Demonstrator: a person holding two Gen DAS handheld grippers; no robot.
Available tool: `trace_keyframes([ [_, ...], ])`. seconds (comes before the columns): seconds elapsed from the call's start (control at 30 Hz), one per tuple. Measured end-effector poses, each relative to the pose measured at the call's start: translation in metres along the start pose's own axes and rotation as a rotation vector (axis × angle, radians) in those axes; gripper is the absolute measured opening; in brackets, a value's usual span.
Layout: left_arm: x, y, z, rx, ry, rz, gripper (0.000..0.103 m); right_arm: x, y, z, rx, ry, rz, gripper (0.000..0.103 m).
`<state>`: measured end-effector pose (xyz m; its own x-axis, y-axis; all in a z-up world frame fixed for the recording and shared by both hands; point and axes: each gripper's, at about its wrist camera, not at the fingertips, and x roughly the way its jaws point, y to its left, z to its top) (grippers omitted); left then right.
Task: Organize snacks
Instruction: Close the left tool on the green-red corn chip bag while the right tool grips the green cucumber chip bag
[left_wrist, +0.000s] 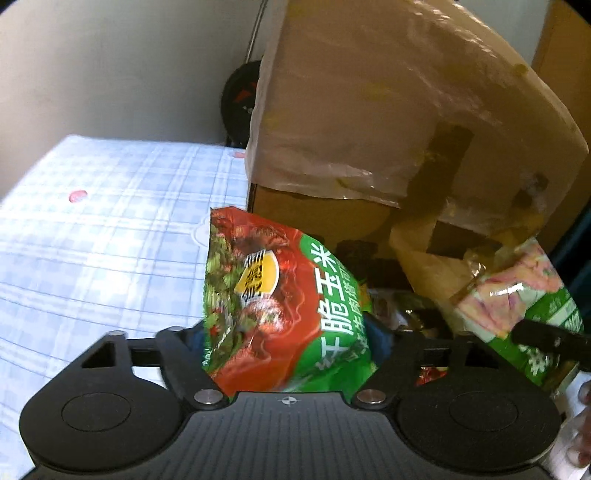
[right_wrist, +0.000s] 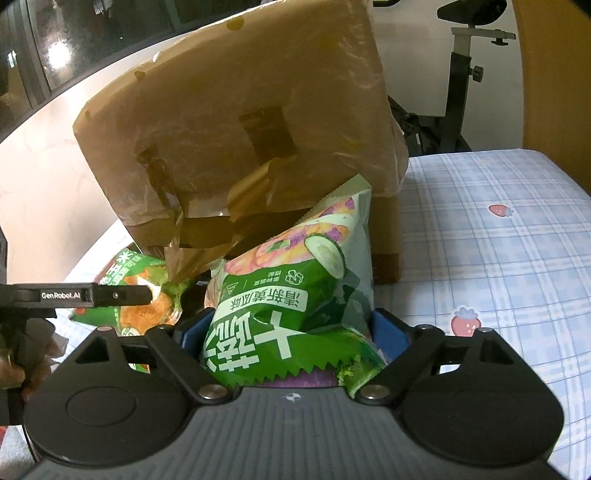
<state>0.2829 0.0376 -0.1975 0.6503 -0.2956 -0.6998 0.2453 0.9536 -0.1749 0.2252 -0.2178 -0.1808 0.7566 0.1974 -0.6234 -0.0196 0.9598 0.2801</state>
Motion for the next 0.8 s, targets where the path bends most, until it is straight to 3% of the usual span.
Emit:
trace_keyframes([
  [0.27, -0.042, -0.004, -0.004, -0.018, -0.075, -0.031, 0.077, -0.012, 0.003, 0.0, -0.012, -0.011, 0.023, 0.081],
  [0.8, -0.088, -0.005, -0.022, -0.031, -0.14, -0.042, 0.078, -0.066, -0.01, -0.015, 0.031, -0.018, -0.017, 0.08],
])
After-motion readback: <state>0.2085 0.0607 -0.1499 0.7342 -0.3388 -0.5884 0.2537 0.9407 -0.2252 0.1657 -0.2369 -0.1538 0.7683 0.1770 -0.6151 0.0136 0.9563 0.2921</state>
